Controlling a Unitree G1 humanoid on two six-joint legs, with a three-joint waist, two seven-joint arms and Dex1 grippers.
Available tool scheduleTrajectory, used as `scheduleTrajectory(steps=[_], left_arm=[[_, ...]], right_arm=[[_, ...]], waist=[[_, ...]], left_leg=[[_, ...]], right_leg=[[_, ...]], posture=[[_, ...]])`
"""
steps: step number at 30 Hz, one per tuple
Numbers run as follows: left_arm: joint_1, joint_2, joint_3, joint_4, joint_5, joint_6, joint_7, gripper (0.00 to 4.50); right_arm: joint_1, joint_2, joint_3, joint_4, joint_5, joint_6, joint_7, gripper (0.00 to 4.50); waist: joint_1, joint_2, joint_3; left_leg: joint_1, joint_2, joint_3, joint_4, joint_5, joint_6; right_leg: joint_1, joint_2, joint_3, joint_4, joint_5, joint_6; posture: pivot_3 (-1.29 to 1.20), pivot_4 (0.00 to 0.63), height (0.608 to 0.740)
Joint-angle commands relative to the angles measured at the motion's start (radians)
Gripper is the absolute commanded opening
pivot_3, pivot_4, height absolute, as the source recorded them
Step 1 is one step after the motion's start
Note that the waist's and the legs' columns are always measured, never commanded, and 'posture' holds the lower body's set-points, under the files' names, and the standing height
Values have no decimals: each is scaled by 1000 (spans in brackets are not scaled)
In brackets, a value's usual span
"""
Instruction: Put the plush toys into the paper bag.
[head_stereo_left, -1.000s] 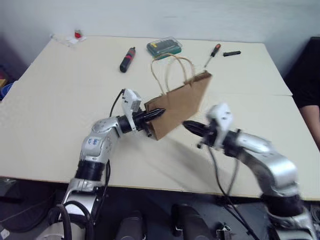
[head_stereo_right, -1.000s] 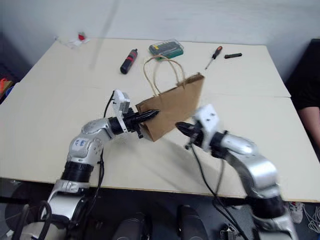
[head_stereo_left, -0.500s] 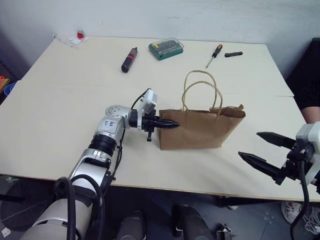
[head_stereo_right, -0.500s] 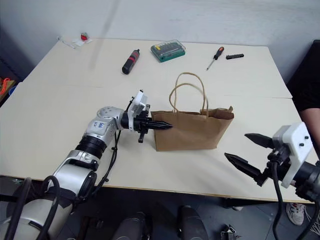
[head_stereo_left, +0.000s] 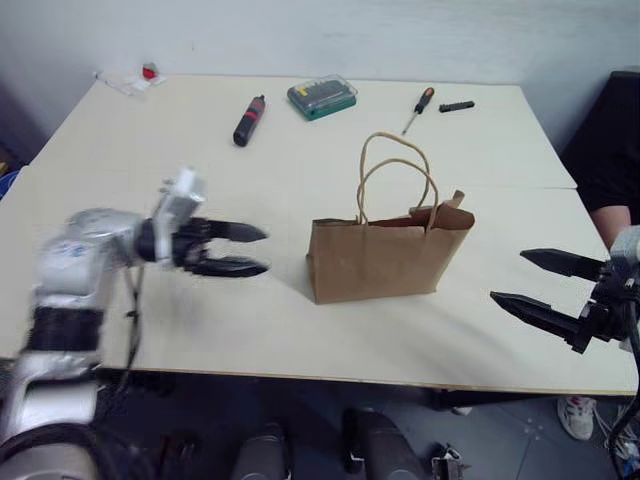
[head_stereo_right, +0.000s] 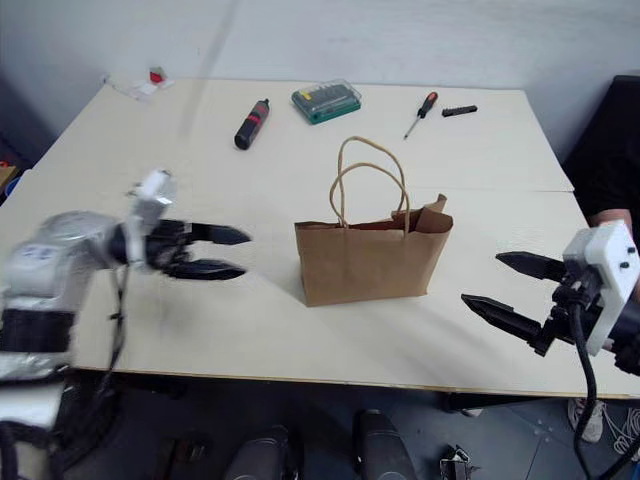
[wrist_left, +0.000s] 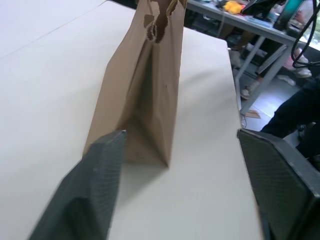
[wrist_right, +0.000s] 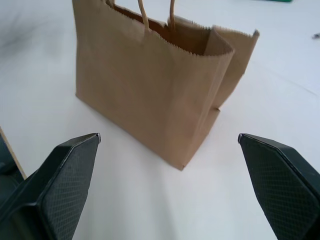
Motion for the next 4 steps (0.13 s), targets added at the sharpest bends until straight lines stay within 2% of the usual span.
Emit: scheduleTrajectory(steps=[1, 4], left_arm=[[38, 121, 166, -131, -119, 129, 17, 4463], [85, 160, 218, -182, -137, 120, 48, 4463]], right_arm=[[-51, -54, -36, 82, 49, -3, 71, 4500], [-96, -92, -25, 148, 62, 14, 101, 4500]], waist=[[6, -1, 1], [18, -1, 1]], left_leg=[[0, 0, 0, 0, 0, 0], [1, -1, 0, 0, 0, 1]], right_leg=[[0, 0, 0, -1, 0, 0], [1, -2, -1, -4, 0, 0]], posture=[[0, 150, 740], [0, 150, 740]])
